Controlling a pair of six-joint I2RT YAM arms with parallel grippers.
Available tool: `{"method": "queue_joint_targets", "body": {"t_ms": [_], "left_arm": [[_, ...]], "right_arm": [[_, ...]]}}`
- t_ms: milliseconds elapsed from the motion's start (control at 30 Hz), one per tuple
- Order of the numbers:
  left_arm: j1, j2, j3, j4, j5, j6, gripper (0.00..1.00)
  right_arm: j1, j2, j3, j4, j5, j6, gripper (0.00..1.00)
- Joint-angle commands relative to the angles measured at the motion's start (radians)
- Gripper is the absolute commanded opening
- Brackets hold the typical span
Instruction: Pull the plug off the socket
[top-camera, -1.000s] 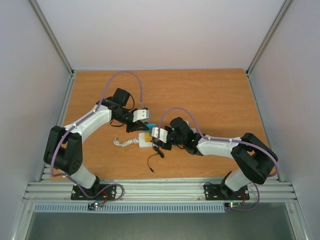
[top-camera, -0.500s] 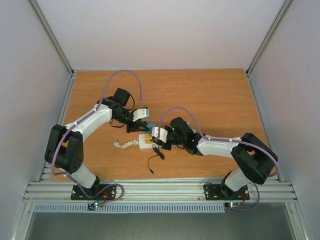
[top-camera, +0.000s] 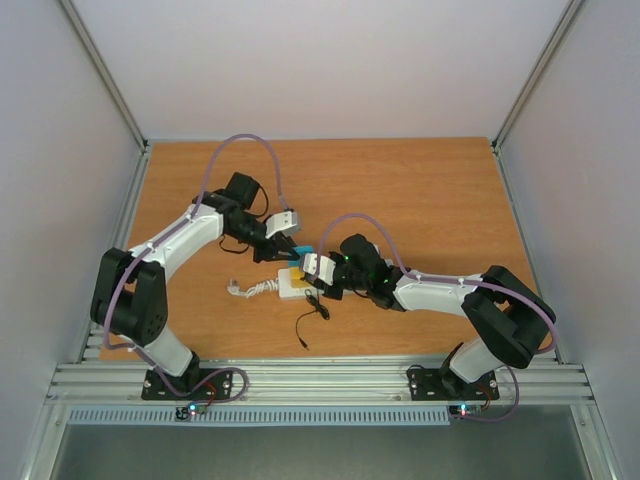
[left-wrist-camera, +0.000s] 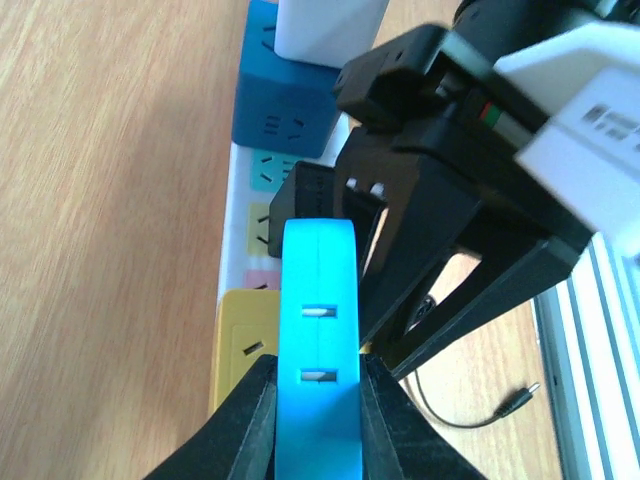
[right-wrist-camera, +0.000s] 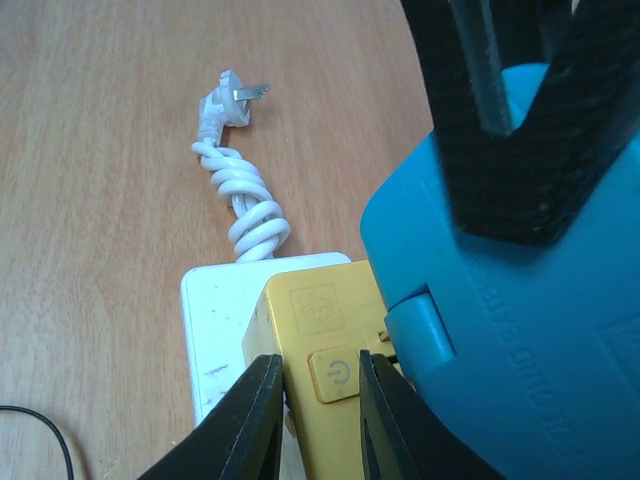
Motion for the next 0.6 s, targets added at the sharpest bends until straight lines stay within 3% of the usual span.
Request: {"method": "queue_joint_targets", "body": {"t_ms": [0,300,567], "left_arm": [[-0.014,-0.006,0.049,-0.016,0.179,-0.013,0.01],[-0.003,-0.021,0.047,-0.031,0.147,-0.014,0.01],[0.101,-0.023,0.091,-0.008,0.156,-0.094,0.01]], "right_arm": [[0.006,0.040,-0.034,-0.087,0.024,0.004,0.24],[0.006,0.017,-0.018,-0.106,0.010,0.023,0.24],[0.005,-0.037,0.048,-0.157,-0.035,0.081,0.29]]}}
